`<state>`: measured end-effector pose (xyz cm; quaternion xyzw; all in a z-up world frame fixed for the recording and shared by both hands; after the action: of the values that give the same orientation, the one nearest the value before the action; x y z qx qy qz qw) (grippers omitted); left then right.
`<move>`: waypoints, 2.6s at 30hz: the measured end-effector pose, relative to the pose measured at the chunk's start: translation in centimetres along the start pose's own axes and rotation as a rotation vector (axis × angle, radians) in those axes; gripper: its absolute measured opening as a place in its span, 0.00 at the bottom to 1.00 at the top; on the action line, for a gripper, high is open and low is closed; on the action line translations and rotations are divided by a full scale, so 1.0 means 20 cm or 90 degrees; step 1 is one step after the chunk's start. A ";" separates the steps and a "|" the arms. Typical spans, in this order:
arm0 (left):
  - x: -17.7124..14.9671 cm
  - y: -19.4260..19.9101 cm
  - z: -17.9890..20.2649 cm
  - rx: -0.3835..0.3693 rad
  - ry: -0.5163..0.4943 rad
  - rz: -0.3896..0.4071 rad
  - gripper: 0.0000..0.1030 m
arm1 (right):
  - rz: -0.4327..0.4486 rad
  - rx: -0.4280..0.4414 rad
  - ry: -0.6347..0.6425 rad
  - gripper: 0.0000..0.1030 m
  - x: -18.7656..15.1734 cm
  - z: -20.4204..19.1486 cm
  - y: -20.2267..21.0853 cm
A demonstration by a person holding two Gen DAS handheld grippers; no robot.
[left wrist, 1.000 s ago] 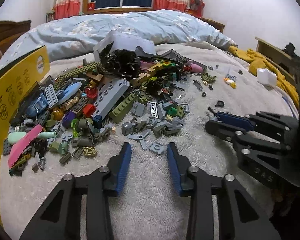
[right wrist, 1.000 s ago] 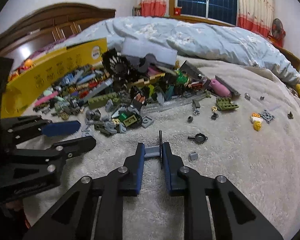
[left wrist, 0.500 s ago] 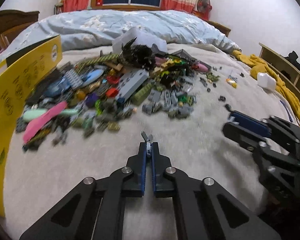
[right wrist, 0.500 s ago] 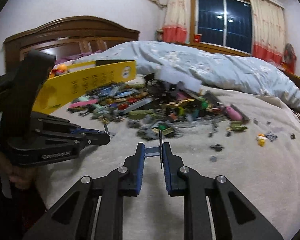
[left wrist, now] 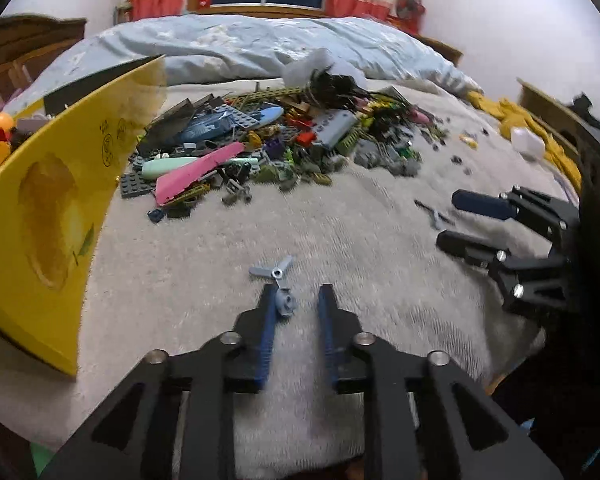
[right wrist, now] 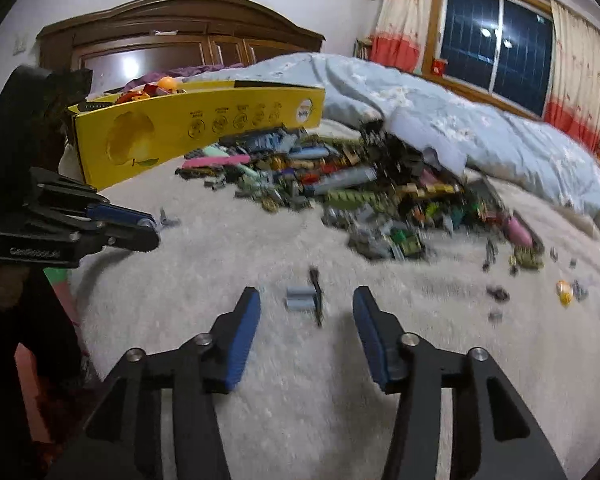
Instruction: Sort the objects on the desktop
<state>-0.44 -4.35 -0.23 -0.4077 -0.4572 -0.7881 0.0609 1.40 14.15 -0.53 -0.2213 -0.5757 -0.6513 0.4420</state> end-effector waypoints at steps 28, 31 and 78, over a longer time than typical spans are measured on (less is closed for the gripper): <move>-0.01 0.04 0.04 0.063 -0.042 0.028 0.15 | 0.020 -0.047 -0.017 0.00 0.05 0.04 0.00; 0.02 0.11 0.03 0.078 -0.037 0.073 0.14 | 0.042 -0.047 -0.031 0.00 0.10 0.05 0.04; 0.05 0.74 -0.66 0.429 0.127 0.294 0.19 | 0.092 0.143 0.022 0.01 0.92 -1.13 -0.11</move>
<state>-1.87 -22.81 7.09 -0.3787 -0.5779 -0.5954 0.4101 -4.82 -13.17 7.54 -0.2004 -0.6199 -0.5532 0.5192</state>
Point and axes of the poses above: each gripper's, at about its wrist camera, not at the fingertips, and y roughly against the way its jaws point, z to its right, x to its top, the point moved 3 cm from there along -y, roughly the way its jaws point, and after that the axes turned 13 degrees about -x, right-handed, at the moved point
